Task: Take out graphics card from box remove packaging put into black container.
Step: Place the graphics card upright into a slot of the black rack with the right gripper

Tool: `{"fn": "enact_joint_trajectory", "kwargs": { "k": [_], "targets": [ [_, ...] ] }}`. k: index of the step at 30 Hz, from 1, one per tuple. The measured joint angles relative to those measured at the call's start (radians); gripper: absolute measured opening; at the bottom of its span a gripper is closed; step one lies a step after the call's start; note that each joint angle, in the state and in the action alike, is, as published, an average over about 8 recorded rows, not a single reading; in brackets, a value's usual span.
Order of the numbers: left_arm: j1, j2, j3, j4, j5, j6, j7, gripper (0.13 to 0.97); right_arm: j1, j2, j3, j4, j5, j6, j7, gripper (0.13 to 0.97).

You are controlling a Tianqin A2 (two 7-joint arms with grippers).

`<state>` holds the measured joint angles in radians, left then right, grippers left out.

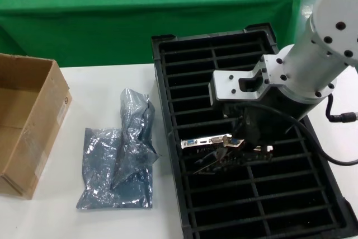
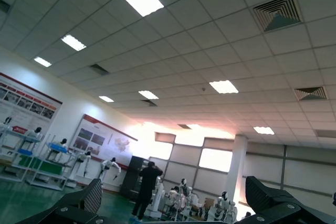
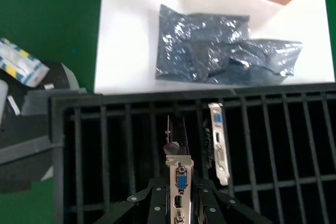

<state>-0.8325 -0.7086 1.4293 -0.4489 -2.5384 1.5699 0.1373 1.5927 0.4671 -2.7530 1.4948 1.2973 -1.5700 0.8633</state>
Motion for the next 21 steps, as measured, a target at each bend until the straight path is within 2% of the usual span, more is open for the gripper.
{"fn": "enact_joint_trajectory", "kwargs": {
  "k": [14, 21],
  "targets": [
    [-0.001, -0.024, 0.039, 0.028, -0.031, 0.000, 0.023, 0.966, -0.027, -0.014, 0.000, -0.015, -0.048, 0.000, -0.029, 0.203],
    [-0.025, -0.039, 0.079, 0.072, -0.052, 0.000, 0.041, 0.966, -0.034, -0.025, 0.000, -0.026, -0.044, 0.000, -0.033, 0.203]
  ]
}}
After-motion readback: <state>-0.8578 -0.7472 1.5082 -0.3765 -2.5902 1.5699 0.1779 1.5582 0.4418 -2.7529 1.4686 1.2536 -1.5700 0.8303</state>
